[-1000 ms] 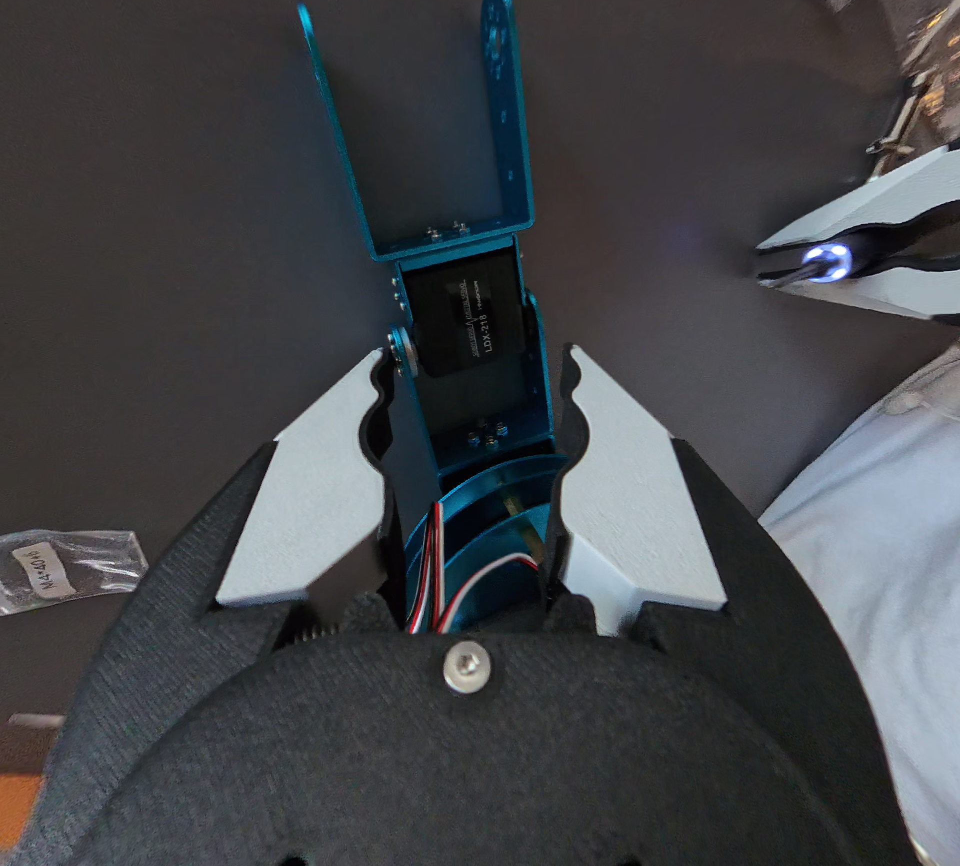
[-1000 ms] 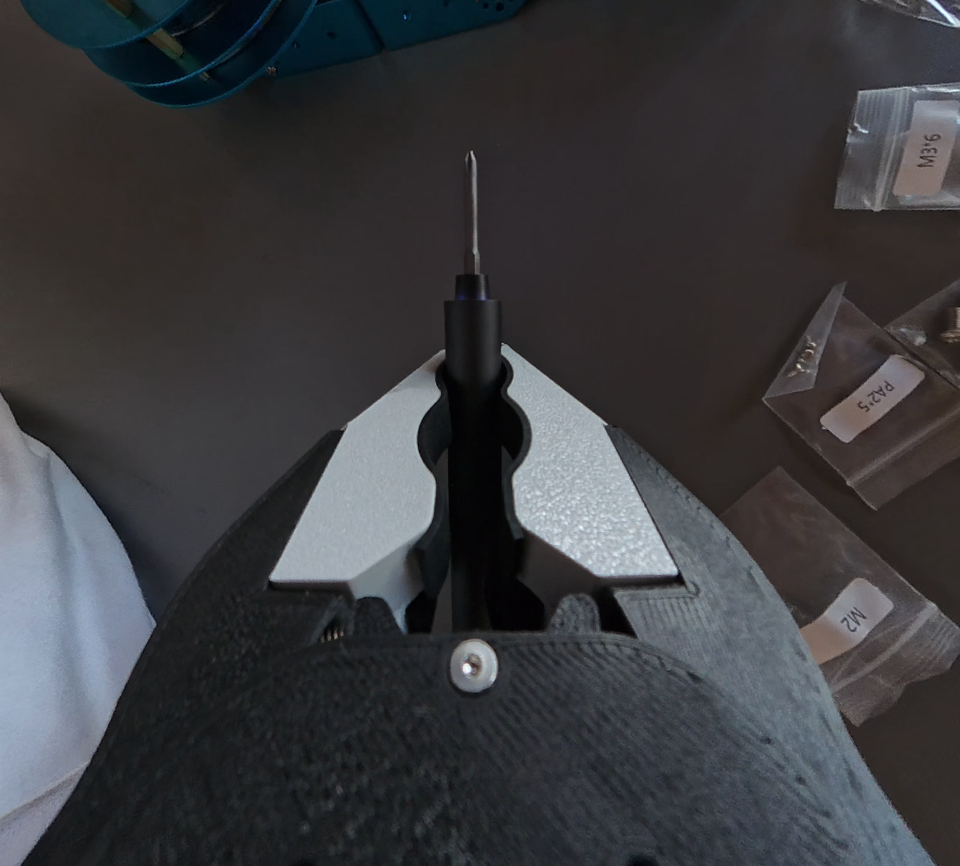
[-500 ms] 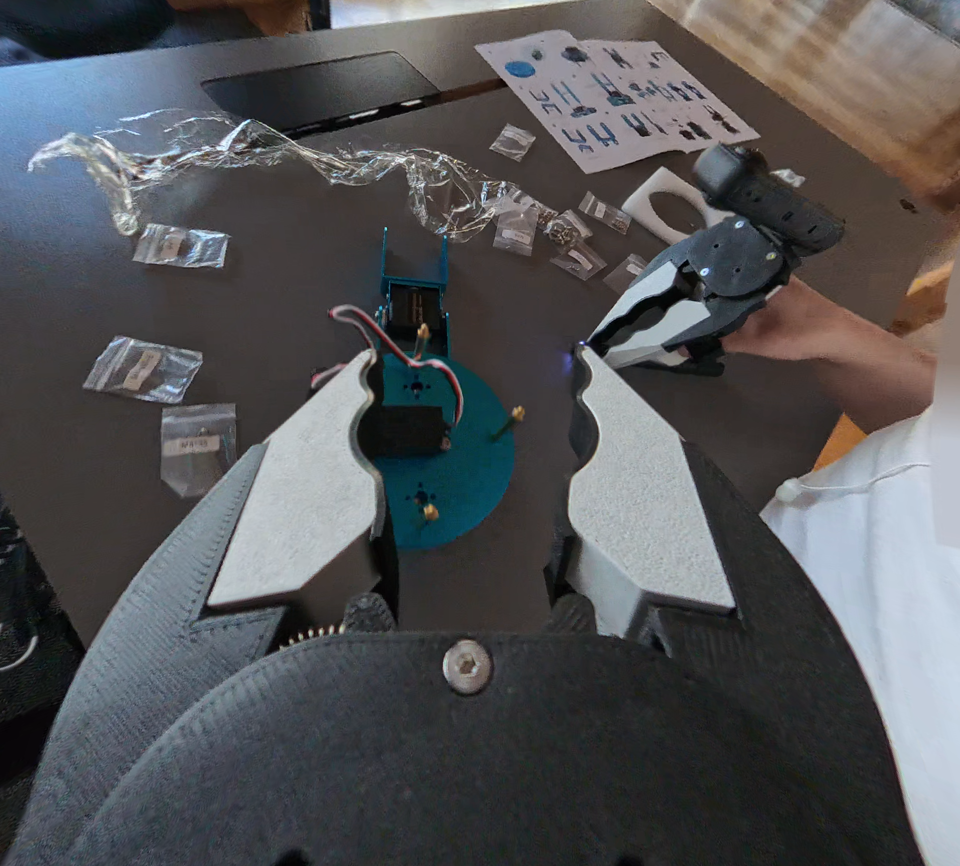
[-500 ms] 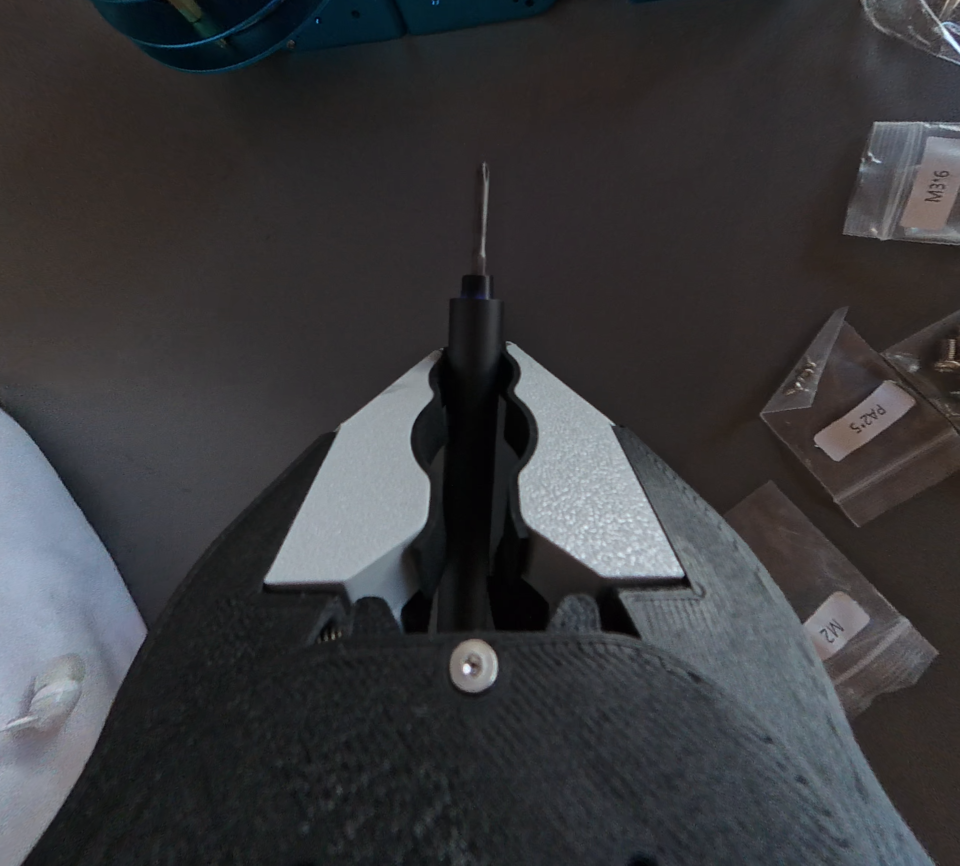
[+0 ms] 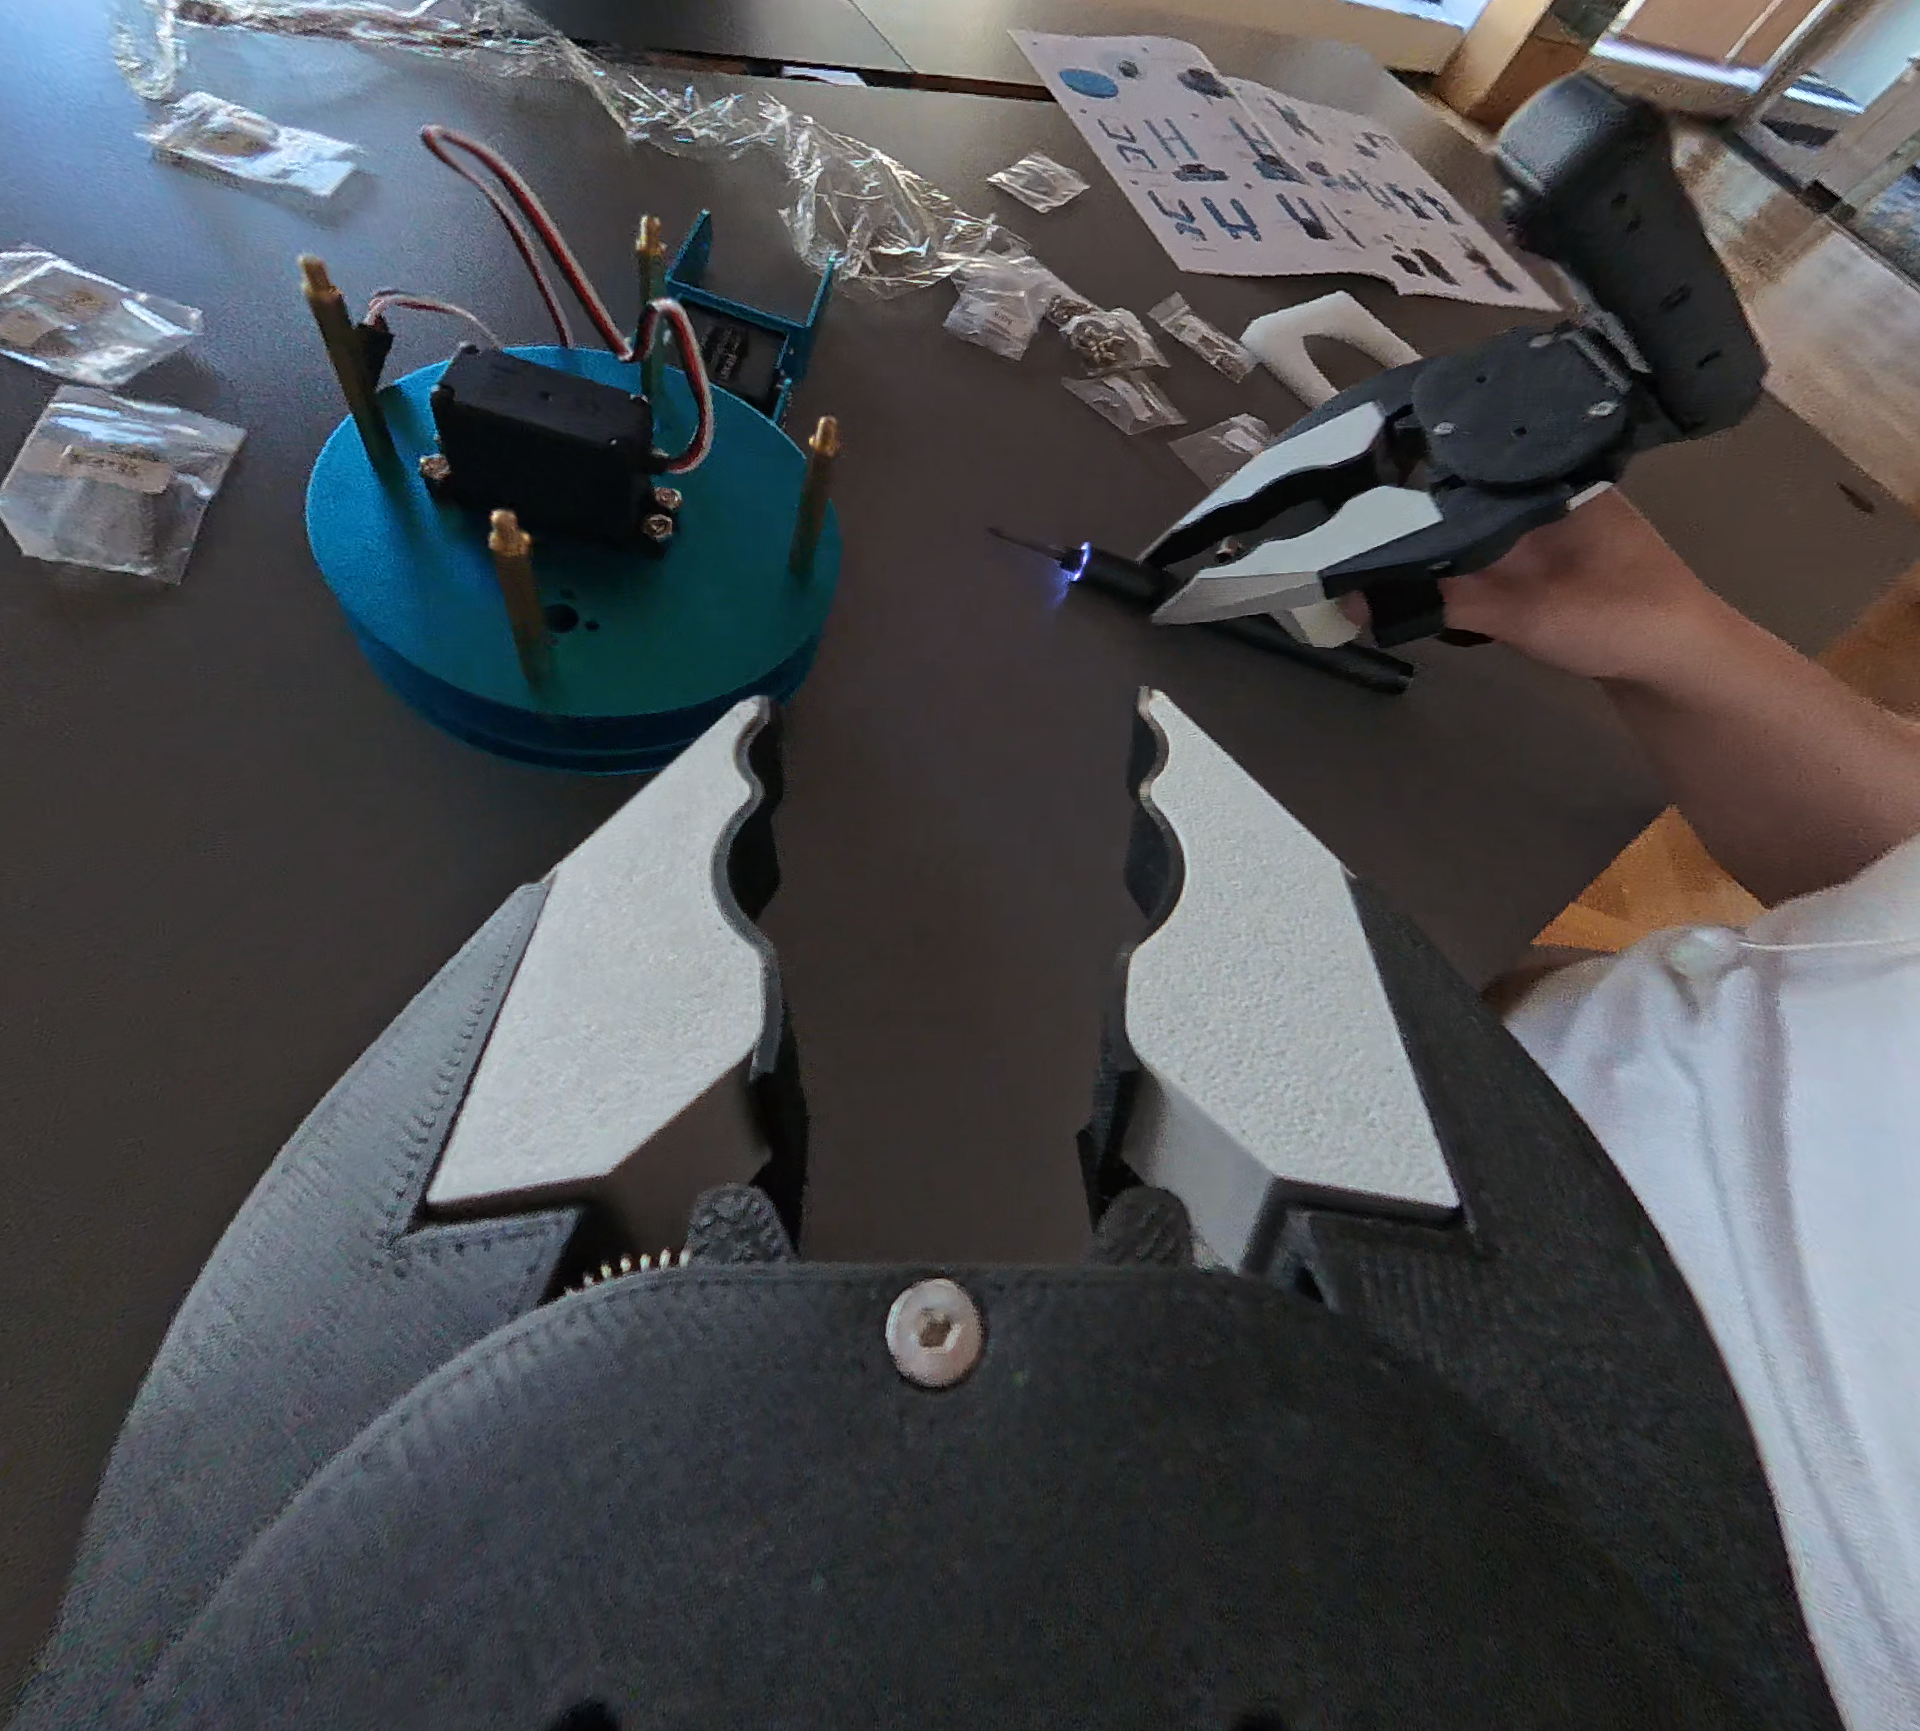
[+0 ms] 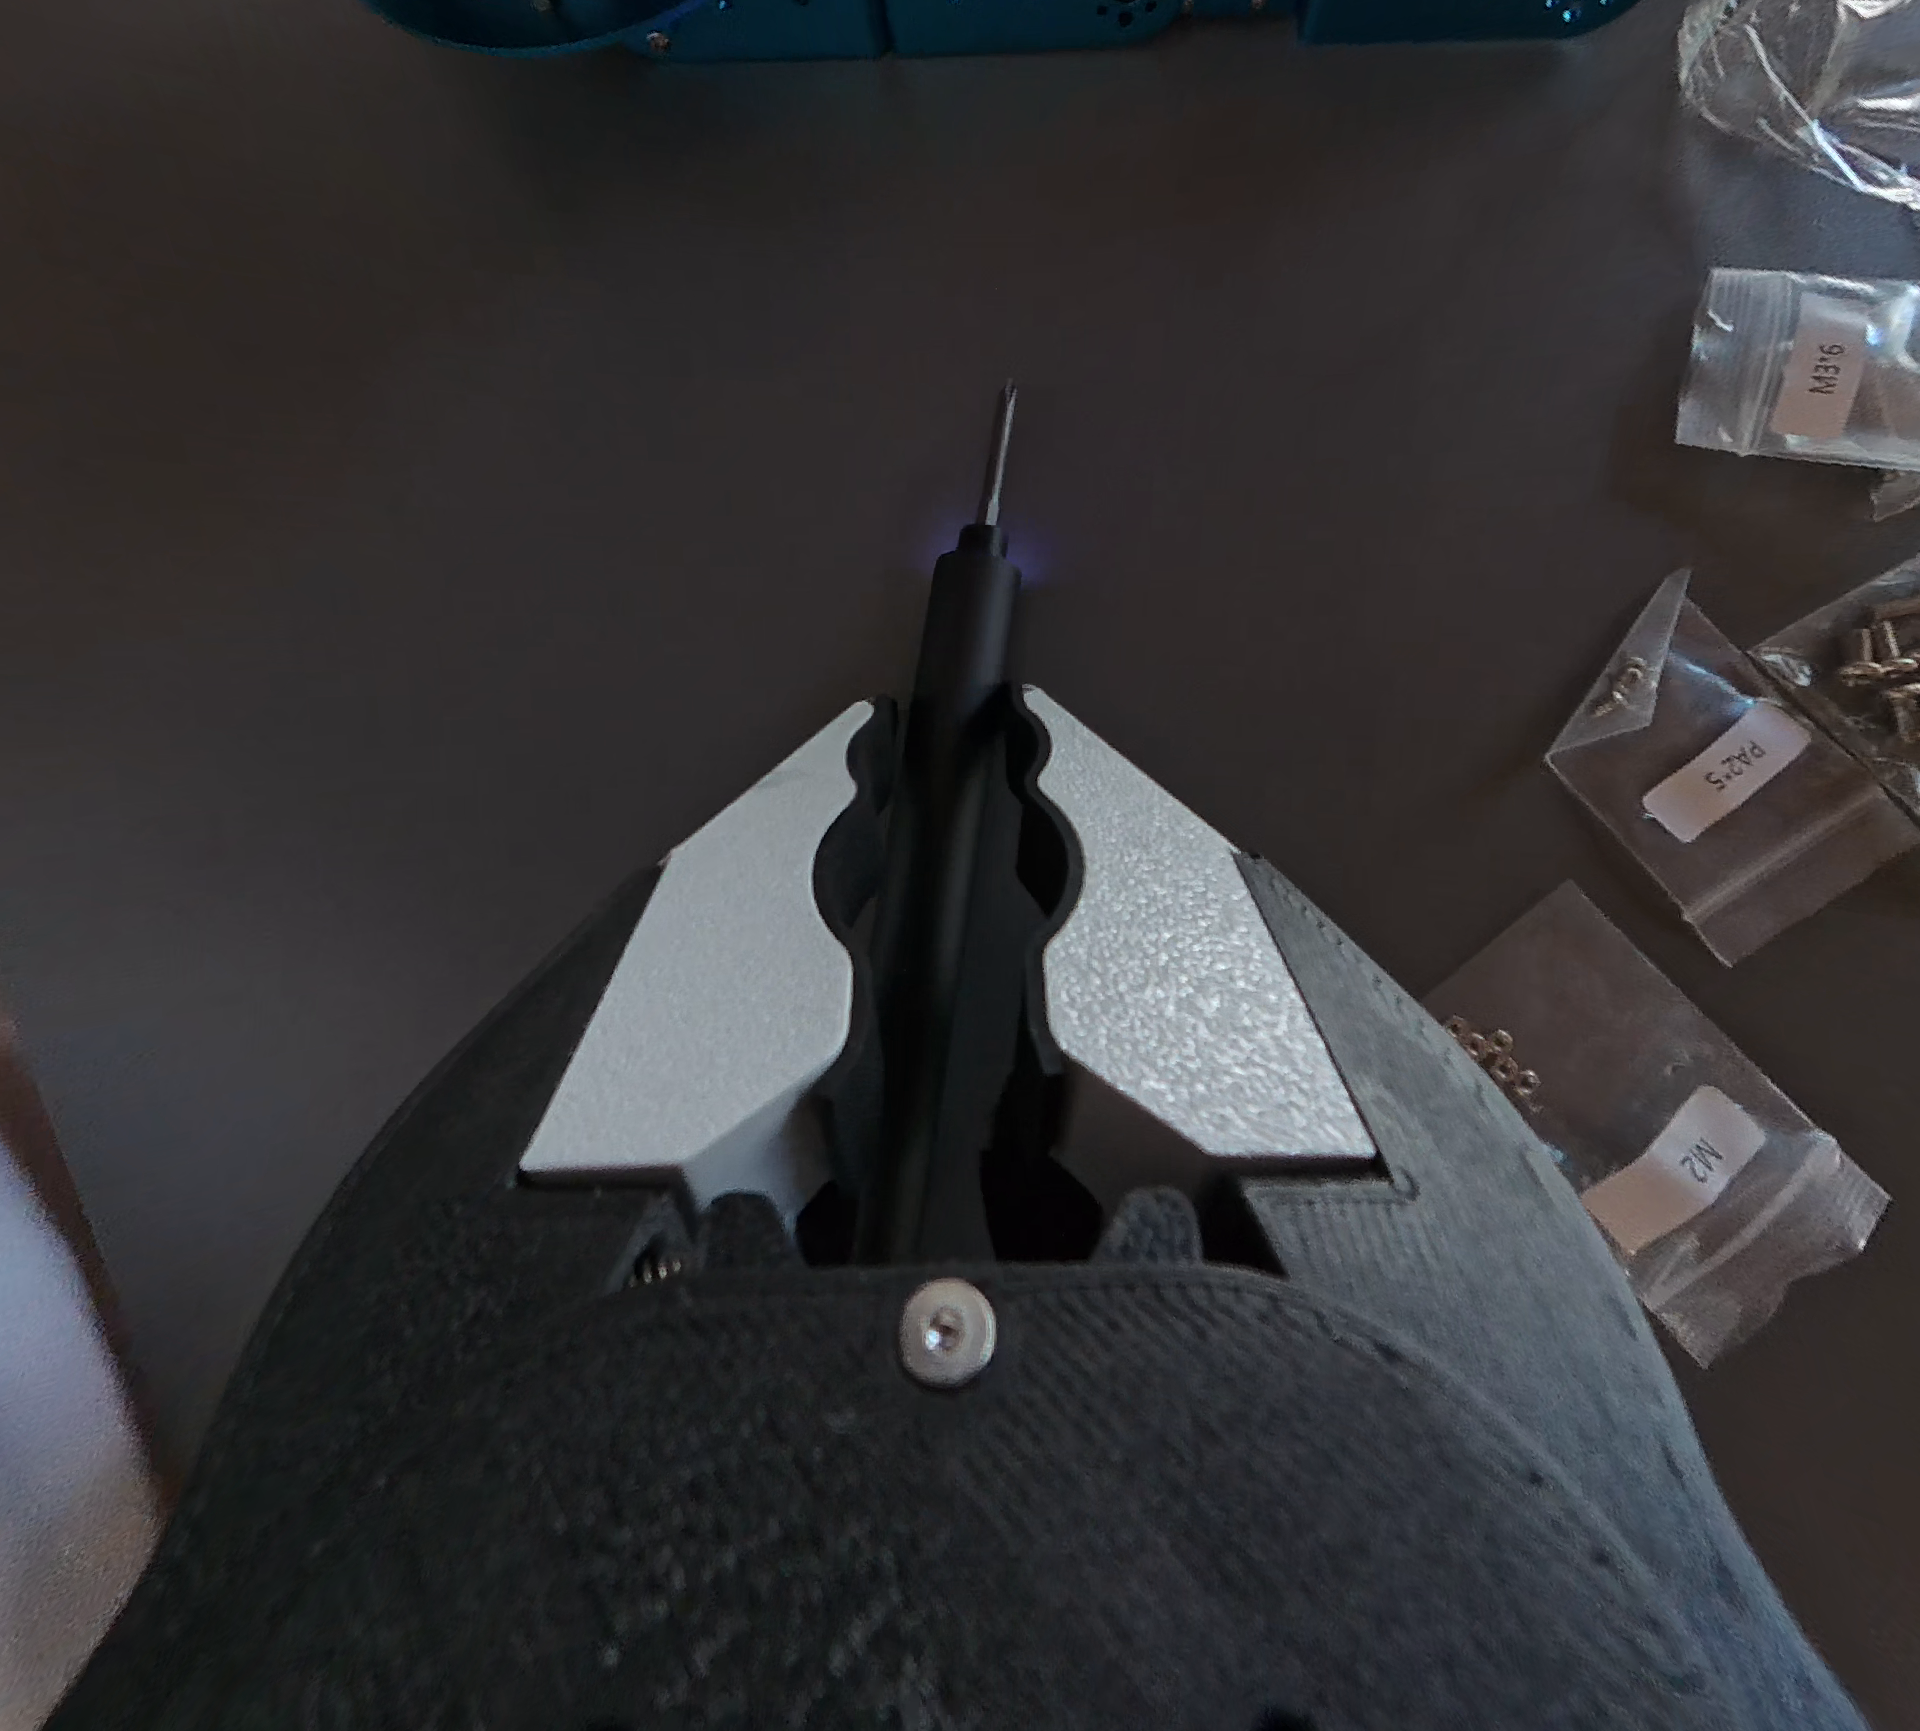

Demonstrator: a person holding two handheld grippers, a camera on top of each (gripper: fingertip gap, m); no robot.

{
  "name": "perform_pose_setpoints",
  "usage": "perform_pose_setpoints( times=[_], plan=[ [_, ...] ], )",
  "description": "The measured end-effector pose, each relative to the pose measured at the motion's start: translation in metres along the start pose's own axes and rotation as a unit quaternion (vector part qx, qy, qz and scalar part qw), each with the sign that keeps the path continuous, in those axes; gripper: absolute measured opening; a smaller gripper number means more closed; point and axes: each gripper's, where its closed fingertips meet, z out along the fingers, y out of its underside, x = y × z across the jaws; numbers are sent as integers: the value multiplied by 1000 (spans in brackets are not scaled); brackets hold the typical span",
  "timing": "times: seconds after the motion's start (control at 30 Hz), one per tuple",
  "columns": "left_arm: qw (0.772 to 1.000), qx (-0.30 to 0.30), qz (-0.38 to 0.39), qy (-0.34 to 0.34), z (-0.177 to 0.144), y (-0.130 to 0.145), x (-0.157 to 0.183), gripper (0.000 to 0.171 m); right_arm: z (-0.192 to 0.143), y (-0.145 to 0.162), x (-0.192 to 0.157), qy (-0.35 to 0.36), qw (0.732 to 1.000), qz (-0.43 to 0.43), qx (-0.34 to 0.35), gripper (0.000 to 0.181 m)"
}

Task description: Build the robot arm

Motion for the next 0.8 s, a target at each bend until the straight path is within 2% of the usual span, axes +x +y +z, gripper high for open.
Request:
perform_pose_setpoints(
  times=[0.1,0.27,0.4,0.53,0.63,0.73,0.8],
  plan=[
    [999,11,-22,-43,2,15,-11,76,-8,3,-3,-4,1000,-25,11,26],
    [996,19,-48,-71,10,28,-13,73,-18,15,-3,-15,999,-44,8,27],
    [993,18,-39,-107,16,31,-16,74,-22,24,-4,-21,999,-32,0,28],
    [986,10,-26,-166,19,30,-49,96,-28,32,-7,-30,999,-15,11,29],
    [983,9,-20,-183,25,18,-70,117,-30,34,-5,-25,999,-13,22,26],
    [984,-2,17,-179,36,11,-80,127,-30,34,1,-12,999,-21,27,20],
    [986,-18,36,-164,46,13,-85,128,-30,33,1,-27,999,-14,32,21]
  ],
)
